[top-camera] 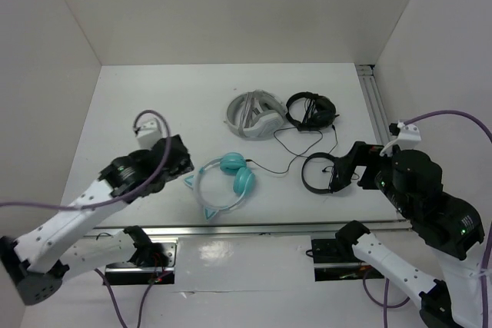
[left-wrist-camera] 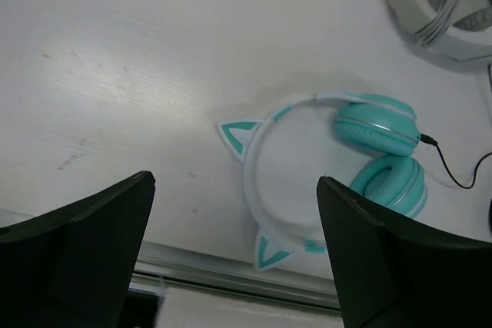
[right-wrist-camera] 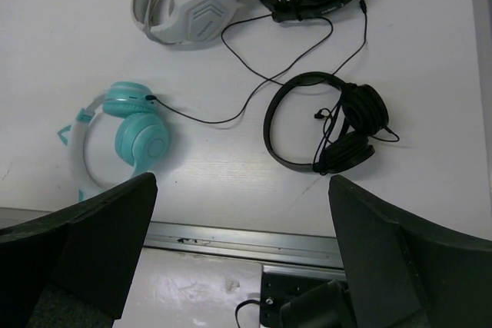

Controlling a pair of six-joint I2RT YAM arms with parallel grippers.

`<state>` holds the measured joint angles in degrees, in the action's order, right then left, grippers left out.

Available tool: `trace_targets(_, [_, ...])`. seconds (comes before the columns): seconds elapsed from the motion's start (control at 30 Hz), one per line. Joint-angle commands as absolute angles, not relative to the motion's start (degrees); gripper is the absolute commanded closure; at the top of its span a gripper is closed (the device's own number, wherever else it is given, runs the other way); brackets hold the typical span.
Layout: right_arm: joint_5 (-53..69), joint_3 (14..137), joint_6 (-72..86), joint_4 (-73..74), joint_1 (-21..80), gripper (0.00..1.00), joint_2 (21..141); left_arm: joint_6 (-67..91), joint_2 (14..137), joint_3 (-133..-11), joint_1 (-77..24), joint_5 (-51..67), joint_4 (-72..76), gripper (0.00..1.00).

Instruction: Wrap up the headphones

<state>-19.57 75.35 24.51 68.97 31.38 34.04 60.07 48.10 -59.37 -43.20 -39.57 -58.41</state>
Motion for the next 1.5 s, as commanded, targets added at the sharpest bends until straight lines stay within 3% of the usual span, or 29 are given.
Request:
trace_targets(0.0, [-16.35, 74.54, 23.73, 63.90, 31.73, 0.00, 35.33, 69.06, 56.93, -54.86, -43.07, -30.95, -52.92, 0.00])
trace_targets(0.13, [-13.10, 72.87, 23.73, 61.88, 31.73, 0.00, 35.33, 79.43, 63.18, -49.23, -43.07, -30.94, -49.66, 0.00])
trace_targets(0.33, [-10.20, 68.04, 23.73, 59.16, 31.73, 0.00, 34.81, 82.97, 68.37, -39.47, -43.07, -28.48, -40.70, 0.00])
trace_targets(0.6, [-7.83, 66.36, 23.21, 57.04, 31.73, 0.00, 34.28, 84.38, 77.51, -37.53, -43.59, -25.93, -34.28, 0.02])
trace_targets(0.77, [-7.82, 65.83, 23.20, 56.43, 31.73, 0.00, 34.28, 85.52, 79.36, -37.00, -44.21, -24.26, -33.75, 0.13])
trace_targets(0.8, [-7.82, 65.83, 23.20, 55.82, 31.73, 0.00, 34.28, 86.13, 79.37, -37.00, -44.73, -24.26, -33.75, 0.20])
trace_targets(0.87, [-7.82, 65.30, 23.20, 55.81, 31.73, 0.00, 33.76, 87.00, 80.16, -37.00, -45.95, -22.42, -33.75, 0.26])
trace_targets(1.23, [-6.77, 64.78, 23.73, 55.28, 31.73, 0.00, 33.22, 91.49, 86.21, -38.06, -51.59, -22.41, -34.45, 0.27])
trace_targets(1.33, [-6.77, 64.78, 23.73, 55.28, 31.73, 0.00, 33.22, 92.63, 86.22, -37.53, -51.59, -22.41, -34.98, 0.40])
trace_targets(1.37, [-6.77, 64.78, 23.73, 55.28, 31.73, 0.00, 32.70, 93.16, 86.22, -36.83, -51.59, -22.41, -34.98, 0.56])
trace_targets(1.4, [-6.77, 64.78, 23.73, 55.28, 31.73, 0.00, 32.70, 93.16, 86.22, -36.83, -51.59, -22.41, -34.98, 0.66])
trace_targets(1.47, [-6.77, 64.78, 23.73, 55.28, 31.73, 0.00, 32.70, 93.69, 86.22, -36.30, -51.59, -22.94, -34.98, 0.77])
